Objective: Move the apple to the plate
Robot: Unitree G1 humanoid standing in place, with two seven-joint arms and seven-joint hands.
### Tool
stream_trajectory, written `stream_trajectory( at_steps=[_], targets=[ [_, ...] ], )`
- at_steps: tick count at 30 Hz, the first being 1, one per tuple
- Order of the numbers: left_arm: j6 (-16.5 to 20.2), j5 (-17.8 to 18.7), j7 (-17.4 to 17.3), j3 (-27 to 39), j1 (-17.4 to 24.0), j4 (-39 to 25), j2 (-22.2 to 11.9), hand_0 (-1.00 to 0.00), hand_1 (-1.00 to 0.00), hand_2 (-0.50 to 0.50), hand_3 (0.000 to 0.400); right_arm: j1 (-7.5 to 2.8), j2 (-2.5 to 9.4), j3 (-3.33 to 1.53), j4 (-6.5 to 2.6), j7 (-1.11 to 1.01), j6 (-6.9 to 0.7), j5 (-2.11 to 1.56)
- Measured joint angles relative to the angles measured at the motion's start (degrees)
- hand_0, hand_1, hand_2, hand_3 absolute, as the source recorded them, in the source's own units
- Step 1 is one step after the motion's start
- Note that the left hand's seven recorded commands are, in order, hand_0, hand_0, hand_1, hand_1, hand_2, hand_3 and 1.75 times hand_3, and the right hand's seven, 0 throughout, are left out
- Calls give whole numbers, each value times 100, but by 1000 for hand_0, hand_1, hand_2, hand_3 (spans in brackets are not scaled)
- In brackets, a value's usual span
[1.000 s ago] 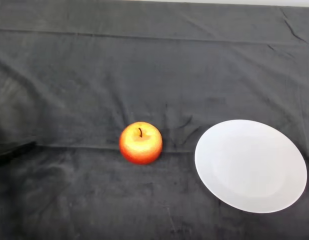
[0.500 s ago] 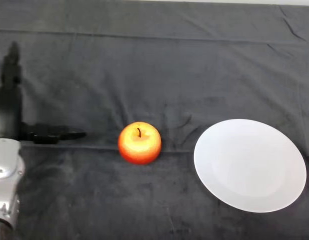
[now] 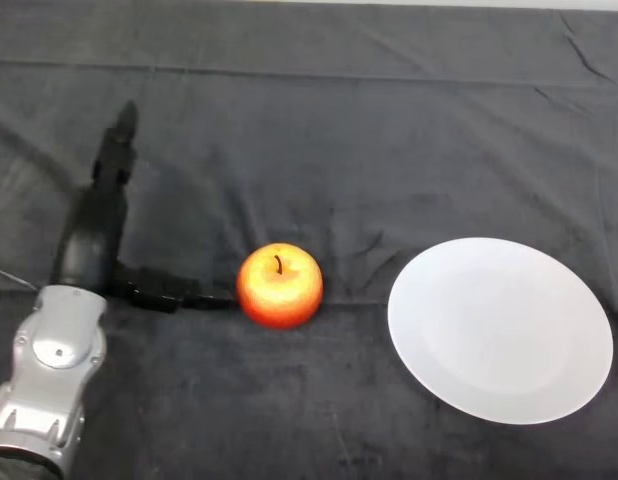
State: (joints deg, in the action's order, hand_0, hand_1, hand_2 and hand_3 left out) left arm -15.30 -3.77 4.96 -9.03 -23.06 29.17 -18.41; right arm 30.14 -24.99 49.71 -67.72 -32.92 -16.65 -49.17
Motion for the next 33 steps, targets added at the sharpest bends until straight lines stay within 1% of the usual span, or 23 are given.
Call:
stream_trajectory(
  at_steps=[6,14,20,25,29,30,31,32,33],
  targets=[
    [74,5,50,-211,-7,12,128,0,0,0,0,0,0,-1,0,2,0,0],
    [133,37,155,-698,-34,31,231,0,0,0,0,0,0,-1,1,4,0,0],
    [140,142,235,-1027,-91,181,279,0,0,0,0,0,0,0,1,7,0,0],
    [201,232,351,-1280,-102,327,357,0,0,0,0,0,0,-1,1,16,0,0],
    [201,301,405,-1324,-124,362,401,0,0,0,0,0,0,-1,1,18,0,0],
    [201,342,452,-1355,-153,393,399,-490,-714,112,285,0,0,-1,1,18,0,0],
    [201,348,498,-1403,-190,427,395,-616,-914,149,365,0,0,-1,1,18,0,0],
    [201,349,521,-1465,-250,489,391,-1000,-1000,0,400,0,0,-1,1,19,0,0],
    [201,350,532,-1512,-296,516,391,-1000,-1000,0,400,0,0,-4,1,19,0,0]
  ],
)
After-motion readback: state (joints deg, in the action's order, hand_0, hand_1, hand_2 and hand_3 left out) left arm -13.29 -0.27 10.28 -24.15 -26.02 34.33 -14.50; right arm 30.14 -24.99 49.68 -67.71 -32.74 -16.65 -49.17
